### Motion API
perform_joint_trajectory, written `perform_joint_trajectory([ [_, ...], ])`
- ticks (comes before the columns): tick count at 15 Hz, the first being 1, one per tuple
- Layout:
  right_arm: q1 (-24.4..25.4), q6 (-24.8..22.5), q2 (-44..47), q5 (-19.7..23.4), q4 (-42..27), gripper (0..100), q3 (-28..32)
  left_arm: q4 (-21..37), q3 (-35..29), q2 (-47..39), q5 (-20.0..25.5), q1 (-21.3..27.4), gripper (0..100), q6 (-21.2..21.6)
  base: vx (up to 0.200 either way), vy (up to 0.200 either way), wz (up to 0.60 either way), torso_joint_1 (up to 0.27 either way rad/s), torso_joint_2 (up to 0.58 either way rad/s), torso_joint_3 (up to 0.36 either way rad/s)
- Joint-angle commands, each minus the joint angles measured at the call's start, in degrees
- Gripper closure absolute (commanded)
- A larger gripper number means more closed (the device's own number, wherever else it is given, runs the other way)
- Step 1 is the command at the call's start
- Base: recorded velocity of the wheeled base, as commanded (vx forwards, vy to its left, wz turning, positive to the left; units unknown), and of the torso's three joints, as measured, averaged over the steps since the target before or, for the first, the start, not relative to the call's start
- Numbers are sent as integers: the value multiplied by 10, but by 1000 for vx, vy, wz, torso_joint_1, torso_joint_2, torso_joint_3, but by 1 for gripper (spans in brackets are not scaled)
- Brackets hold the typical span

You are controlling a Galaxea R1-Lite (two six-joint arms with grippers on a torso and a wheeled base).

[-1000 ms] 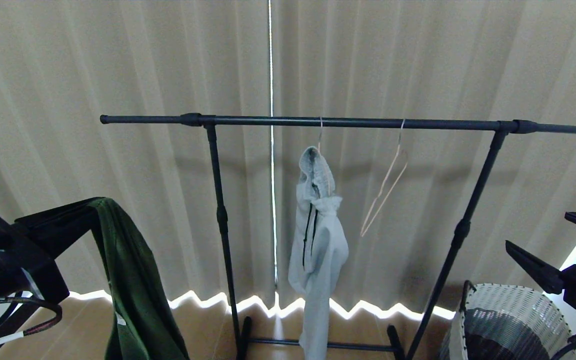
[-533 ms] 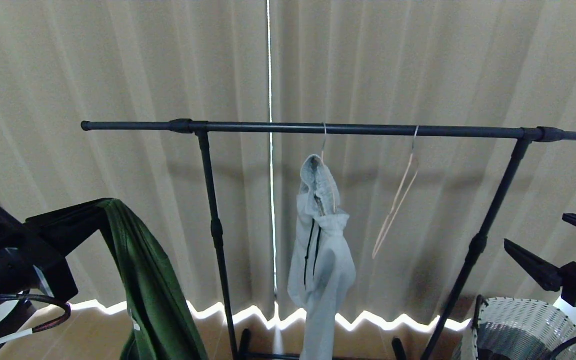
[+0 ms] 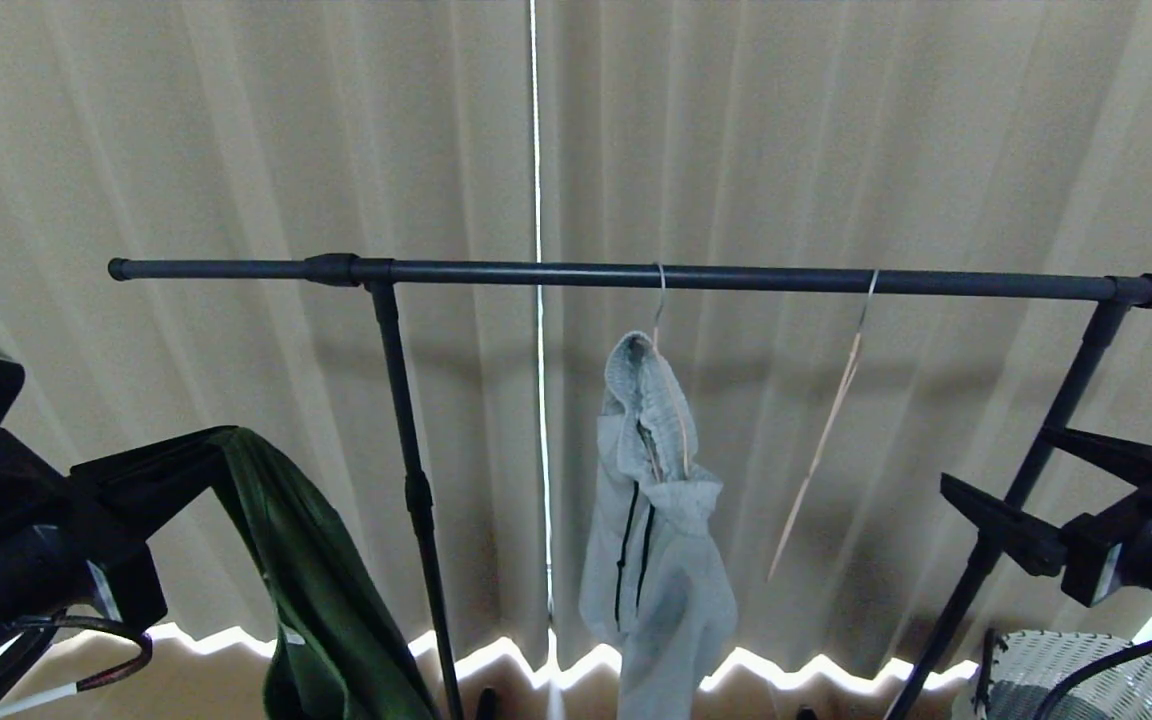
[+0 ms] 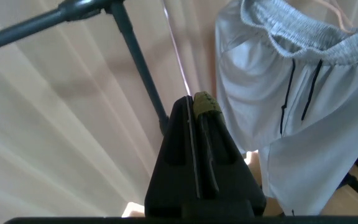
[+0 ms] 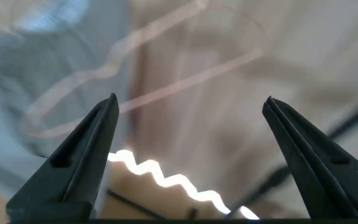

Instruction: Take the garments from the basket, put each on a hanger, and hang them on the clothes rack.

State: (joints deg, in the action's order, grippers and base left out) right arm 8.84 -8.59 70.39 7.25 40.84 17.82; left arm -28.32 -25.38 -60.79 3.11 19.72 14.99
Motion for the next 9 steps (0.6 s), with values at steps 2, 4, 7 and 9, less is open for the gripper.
perform_joint_trajectory([
  [2, 85, 69, 84, -6, -1, 0, 67, 0, 7, 7, 1, 0, 100, -1, 0, 0, 0, 0, 0, 0],
  [4, 101, 79, 117, -13, -1, 0, 88, 0, 9, 9, 1, 1, 100, 0, 0, 0, 0, 0, 0, 0],
  [7, 103, 78, 223, -109, 1, 0, 126, 0, 9, 11, 0, 1, 100, -1, 0, 0, 0, 0, 0, 0],
  [9, 101, 79, 253, -141, 0, 0, 157, 0, 9, 14, 1, 1, 100, -1, 0, 0, 0, 0, 0, 0],
])
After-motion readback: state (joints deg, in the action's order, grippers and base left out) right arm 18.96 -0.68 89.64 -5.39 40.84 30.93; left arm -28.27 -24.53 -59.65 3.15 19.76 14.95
